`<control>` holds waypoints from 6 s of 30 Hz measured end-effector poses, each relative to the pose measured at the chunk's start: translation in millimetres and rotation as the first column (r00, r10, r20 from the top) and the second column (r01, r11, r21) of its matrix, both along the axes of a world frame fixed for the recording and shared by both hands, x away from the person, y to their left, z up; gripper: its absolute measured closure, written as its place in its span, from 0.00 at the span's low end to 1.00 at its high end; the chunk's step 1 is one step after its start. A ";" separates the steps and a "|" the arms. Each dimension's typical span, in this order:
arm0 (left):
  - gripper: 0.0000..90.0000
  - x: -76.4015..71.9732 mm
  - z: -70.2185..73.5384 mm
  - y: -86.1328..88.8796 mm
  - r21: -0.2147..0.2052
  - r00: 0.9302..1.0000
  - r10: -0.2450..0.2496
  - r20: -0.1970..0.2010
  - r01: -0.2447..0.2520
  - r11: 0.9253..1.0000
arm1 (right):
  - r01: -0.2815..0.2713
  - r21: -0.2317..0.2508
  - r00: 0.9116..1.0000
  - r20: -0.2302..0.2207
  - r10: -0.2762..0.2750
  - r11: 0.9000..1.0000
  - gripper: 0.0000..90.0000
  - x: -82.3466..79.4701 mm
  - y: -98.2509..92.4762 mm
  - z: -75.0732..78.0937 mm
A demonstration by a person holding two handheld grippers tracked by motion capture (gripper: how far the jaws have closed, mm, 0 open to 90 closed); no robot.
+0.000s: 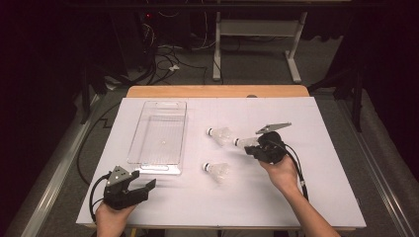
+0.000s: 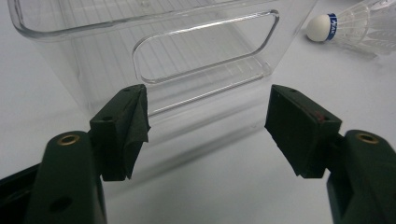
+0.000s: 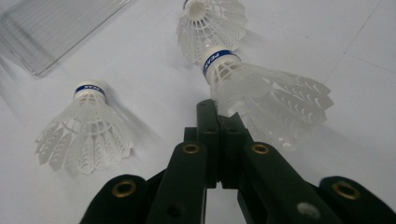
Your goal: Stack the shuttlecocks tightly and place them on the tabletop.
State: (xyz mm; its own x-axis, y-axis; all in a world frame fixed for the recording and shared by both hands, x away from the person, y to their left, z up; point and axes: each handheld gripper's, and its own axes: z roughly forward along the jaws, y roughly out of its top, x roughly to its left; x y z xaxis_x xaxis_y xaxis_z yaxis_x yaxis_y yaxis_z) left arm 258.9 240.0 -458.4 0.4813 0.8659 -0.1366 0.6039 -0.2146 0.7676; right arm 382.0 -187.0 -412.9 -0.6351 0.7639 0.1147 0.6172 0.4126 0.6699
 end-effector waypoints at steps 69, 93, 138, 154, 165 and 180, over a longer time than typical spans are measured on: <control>0.34 0.5 -0.7 -1.3 0.004 1.000 -0.016 -0.005 0.016 1.000 | -0.044 -0.031 0.998 -0.045 0.042 0.999 1.00 52.9 62.6 -13.1; 0.34 0.9 -0.7 -1.7 0.009 1.000 -0.023 -0.008 0.023 1.000 | -0.034 -0.044 0.998 -0.051 0.032 0.998 1.00 66.2 64.4 -14.8; 0.34 0.6 -0.7 -1.7 0.009 1.000 -0.027 -0.009 0.027 1.000 | -0.028 -0.018 0.997 -0.078 0.027 0.999 0.90 74.7 63.3 -20.7; 0.34 1.2 -1.0 -1.7 0.005 1.000 -0.026 -0.010 0.026 1.000 | -0.015 -0.013 0.997 -0.078 0.014 1.000 0.83 70.4 56.0 -16.5; 0.34 1.1 -1.1 -1.5 0.004 1.000 -0.023 -0.010 0.023 1.000 | -0.006 -0.012 0.997 -0.075 0.005 1.000 0.77 67.2 49.4 -17.2; 0.34 1.0 -0.9 -1.8 0.005 1.000 -0.022 -0.010 0.023 1.000 | 0.004 -0.018 0.999 -0.043 -0.005 1.000 0.68 56.8 40.3 -15.7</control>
